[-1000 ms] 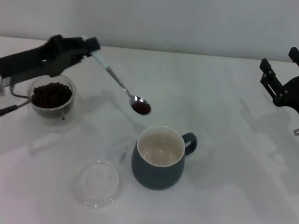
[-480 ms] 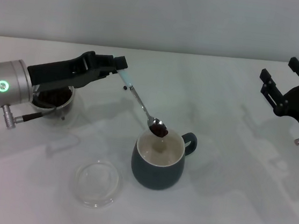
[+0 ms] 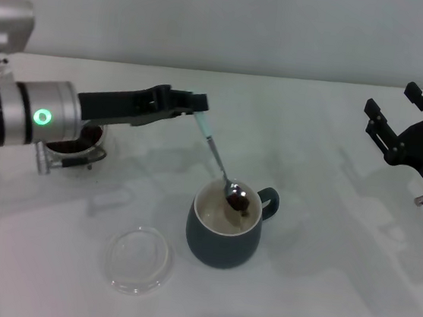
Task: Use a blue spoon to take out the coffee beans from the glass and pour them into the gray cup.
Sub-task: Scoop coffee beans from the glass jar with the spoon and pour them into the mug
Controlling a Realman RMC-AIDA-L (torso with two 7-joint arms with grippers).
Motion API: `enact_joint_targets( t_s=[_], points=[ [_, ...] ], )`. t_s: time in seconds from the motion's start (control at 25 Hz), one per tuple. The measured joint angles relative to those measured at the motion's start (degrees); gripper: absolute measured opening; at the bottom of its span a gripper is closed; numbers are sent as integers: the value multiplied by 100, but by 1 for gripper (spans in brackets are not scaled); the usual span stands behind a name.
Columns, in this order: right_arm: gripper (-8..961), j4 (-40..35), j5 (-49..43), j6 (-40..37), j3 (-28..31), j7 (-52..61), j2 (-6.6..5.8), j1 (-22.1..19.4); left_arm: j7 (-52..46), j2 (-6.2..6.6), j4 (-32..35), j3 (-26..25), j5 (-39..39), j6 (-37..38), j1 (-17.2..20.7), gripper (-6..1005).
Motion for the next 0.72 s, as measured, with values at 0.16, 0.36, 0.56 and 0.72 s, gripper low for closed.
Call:
enact_joint_targets(
  t_s=[0.16,0.36,0.56,0.72],
  points=[
    [677,-9,12,-7,0,0,0,17,25,-66,148,0,280,-32,-148,132],
    [677,-9,36,13,-6,0,0,19,-18,-220,635,-1,750,-279,-108,133],
    [677,10,37,20,24,0,0,19,-23,-245,742,-1,943,-403,-110,133],
    [678,15,37,27,41,0,0,19,-25,-256,912,-2,1072,-448,-95,134]
  ],
)
